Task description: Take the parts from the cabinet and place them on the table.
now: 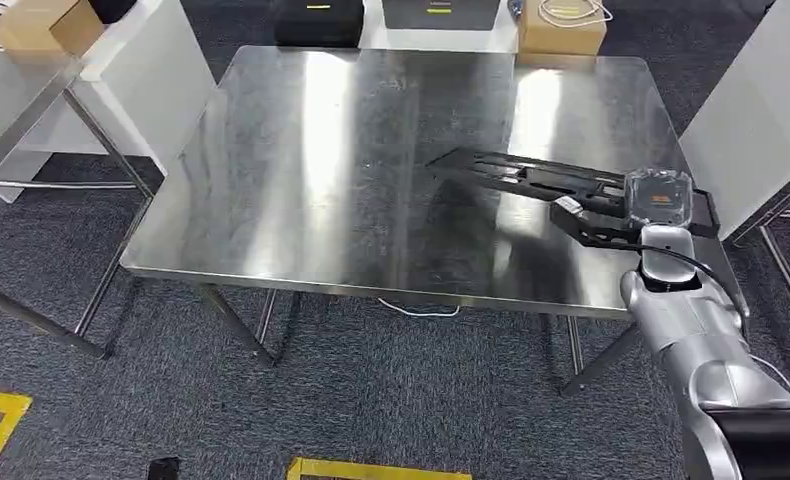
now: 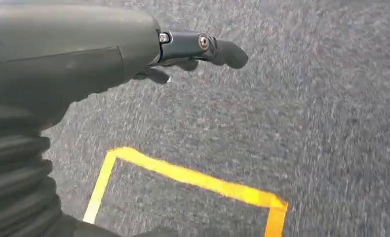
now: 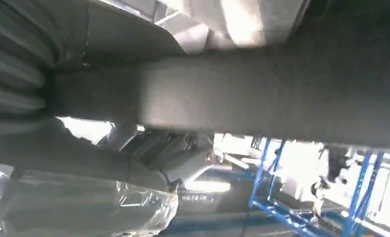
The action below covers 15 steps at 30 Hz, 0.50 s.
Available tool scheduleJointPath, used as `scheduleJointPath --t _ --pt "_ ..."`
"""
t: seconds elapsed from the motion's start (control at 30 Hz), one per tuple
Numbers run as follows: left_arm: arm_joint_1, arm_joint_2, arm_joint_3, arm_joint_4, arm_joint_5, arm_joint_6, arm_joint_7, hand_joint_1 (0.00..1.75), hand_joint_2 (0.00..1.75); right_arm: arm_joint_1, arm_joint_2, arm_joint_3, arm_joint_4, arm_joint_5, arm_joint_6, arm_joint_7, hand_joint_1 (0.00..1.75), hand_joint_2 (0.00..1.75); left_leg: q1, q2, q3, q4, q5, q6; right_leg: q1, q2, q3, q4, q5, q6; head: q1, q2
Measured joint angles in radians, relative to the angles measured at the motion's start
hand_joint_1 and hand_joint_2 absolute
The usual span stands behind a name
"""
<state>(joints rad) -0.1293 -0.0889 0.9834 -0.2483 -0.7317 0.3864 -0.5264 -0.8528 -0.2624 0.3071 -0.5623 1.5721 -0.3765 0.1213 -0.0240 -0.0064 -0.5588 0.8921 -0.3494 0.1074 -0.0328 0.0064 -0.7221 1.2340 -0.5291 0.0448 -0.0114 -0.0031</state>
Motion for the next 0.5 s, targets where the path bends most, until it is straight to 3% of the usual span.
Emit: scheduleJointPath --t 0.03,0.1,0.13,0.17,0.2,0.23,0.3,0.33,0.4,0.43,0.47,0.5 --pt "0.004 -0.005 0.003 0.0 0.003 -0.001 -0.006 0.0 1.75 0.0 0.0 0.0 0.003 0.0 0.0 0.0 1.75 1.75 0.005 0.0 -0.005 0.018 -0.011 -0.01 -0.006 -0.001 0.02 -0.05 0.035 0.019 0.0 0.0" --pt "0.004 -0.011 0.01 0.002 0.008 -0.001 -0.018 0.0 1.75 -0.004 0.0 0.001 0.005 0.0 -0.002 0.0 1.75 1.75 0.018 -0.001 -0.024 0.075 -0.044 -0.035 -0.021 -0.009 0.102 -0.224 0.113 0.059 -0.001 0.0" --pt "0.004 -0.002 0.015 -0.001 0.008 0.0 -0.023 0.0 1.75 -0.009 0.002 0.002 0.009 0.0 -0.002 0.0 1.75 1.75 0.012 -0.003 -0.046 0.102 -0.061 -0.05 -0.012 -0.005 0.102 -0.206 0.096 0.051 0.004 0.0" --pt "0.002 -0.005 0.016 0.001 0.008 0.002 -0.026 0.0 1.75 -0.012 0.002 0.002 0.01 0.0 -0.002 -0.001 1.75 1.75 0.016 0.001 -0.059 0.141 -0.077 -0.054 -0.016 0.002 0.099 -0.217 0.097 0.03 0.004 0.0" --pt "0.003 -0.005 0.018 0.001 0.009 0.004 -0.031 0.0 1.75 -0.012 0.002 0.002 0.011 0.0 -0.003 0.0 1.75 1.75 0.014 -0.002 -0.064 0.14 -0.076 -0.053 -0.012 0.002 0.096 -0.204 0.093 0.015 0.002 0.0" --pt "0.005 -0.004 0.021 0.001 0.009 0.005 -0.031 0.0 1.75 -0.013 0.001 0.002 0.013 0.0 -0.003 0.0 1.75 1.75 0.015 0.0 -0.068 0.146 -0.076 -0.056 -0.005 0.0 0.092 -0.195 0.092 0.01 0.001 0.0" --pt "0.008 -0.001 0.024 0.002 0.006 -0.002 -0.031 0.0 1.75 -0.015 0.007 0.003 0.016 0.0 -0.007 0.002 1.75 1.75 0.022 0.001 -0.073 0.162 -0.091 -0.066 -0.018 0.004 0.087 -0.19 0.089 0.004 0.0 0.0" --pt "0.007 -0.003 0.024 0.002 0.004 -0.005 -0.031 0.0 1.75 -0.015 0.008 0.003 0.015 0.0 -0.008 0.003 1.75 1.75 0.024 0.002 -0.084 0.189 -0.115 -0.075 -0.016 0.005 0.089 -0.19 0.089 -0.004 -0.003 0.0" --pt "0.006 -0.003 0.024 0.002 0.0 -0.009 -0.028 0.0 1.75 -0.019 0.008 0.003 0.015 -0.001 -0.011 0.005 1.75 1.75 0.033 0.004 -0.148 0.323 -0.186 -0.09 -0.015 0.005 0.09 -0.19 0.09 -0.006 -0.008 0.0" --pt "0.006 -0.003 0.024 0.003 -0.001 -0.009 -0.024 0.0 1.75 -0.018 0.008 0.004 0.016 -0.002 -0.013 0.005 1.75 1.75 0.035 0.005 -0.185 0.396 -0.214 -0.092 -0.014 0.005 0.09 -0.19 0.09 -0.006 -0.01 0.0" --pt "0.007 -0.004 0.024 0.004 -0.001 -0.009 -0.019 0.0 1.75 -0.017 0.008 0.004 0.017 -0.006 -0.016 0.005 1.75 1.75 0.035 0.007 -0.215 0.449 -0.225 -0.092 -0.012 0.005 0.09 -0.19 0.089 -0.006 -0.01 0.0" --pt "0.007 -0.005 0.024 0.005 -0.003 -0.01 -0.017 0.0 1.75 -0.014 0.008 0.004 0.018 -0.009 -0.017 0.005 1.75 1.75 0.037 0.007 -0.222 0.452 -0.212 -0.092 -0.012 0.005 0.09 -0.19 0.088 -0.01 -0.011 0.0"
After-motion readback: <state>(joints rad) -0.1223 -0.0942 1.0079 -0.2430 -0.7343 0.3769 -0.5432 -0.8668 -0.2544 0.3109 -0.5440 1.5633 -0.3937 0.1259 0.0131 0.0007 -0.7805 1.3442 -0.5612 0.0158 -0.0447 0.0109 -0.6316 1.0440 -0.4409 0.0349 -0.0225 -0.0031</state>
